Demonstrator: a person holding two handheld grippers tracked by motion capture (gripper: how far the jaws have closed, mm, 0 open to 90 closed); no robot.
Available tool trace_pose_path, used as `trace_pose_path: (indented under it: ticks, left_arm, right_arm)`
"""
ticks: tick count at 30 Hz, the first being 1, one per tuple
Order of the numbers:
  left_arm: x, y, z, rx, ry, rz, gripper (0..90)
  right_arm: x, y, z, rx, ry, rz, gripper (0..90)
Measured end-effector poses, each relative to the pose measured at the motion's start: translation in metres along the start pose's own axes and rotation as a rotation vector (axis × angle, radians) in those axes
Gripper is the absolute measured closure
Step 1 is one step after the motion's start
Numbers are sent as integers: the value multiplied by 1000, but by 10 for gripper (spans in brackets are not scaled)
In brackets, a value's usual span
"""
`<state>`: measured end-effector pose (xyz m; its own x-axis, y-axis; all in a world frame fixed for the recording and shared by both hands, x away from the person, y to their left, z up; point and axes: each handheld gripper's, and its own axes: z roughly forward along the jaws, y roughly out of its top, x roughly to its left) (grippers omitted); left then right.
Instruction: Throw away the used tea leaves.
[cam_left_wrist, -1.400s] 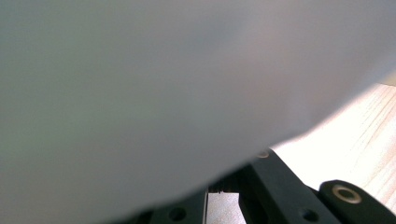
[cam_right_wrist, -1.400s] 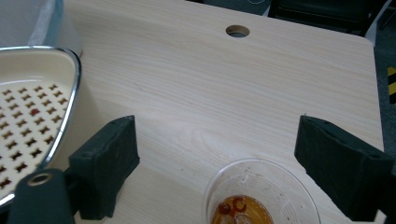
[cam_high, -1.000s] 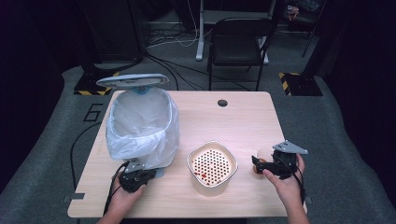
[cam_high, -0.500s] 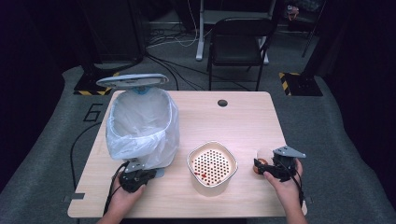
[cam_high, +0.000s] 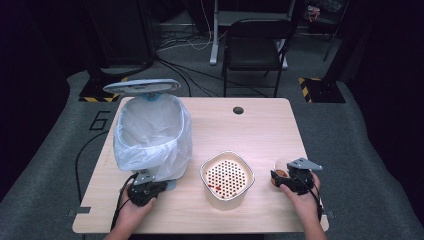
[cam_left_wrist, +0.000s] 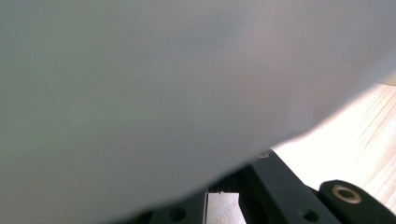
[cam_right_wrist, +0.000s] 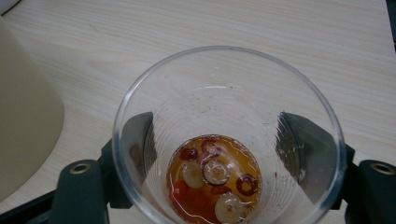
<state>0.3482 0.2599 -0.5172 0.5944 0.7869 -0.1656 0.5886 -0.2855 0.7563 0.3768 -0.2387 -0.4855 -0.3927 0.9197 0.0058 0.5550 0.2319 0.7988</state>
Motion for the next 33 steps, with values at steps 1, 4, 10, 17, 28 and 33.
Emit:
trace_pose_path:
  ticks: [1,4,10,17,28,33]
  left_arm:
    - [0,0,0,0,0,0,900]
    - [0,0,0,0,0,0,900]
    - [0,0,0,7,2,3,900]
    - [0,0,0,0,0,0,900]
    - [0,0,0,3,1,2,900]
    - [0,0,0,4,2,1,900]
  right_arm:
    - [0,0,0,2,4,0,288]
    - [-1,0,-1,-1,8,-6,314]
    - [-2,0,-2,3,18,-17,375]
    - [0,4,-2,19,37,-75,413]
    - [6,29,-12,-15,87,-133,429]
    - [7,46,-19,-34,114,-150,442]
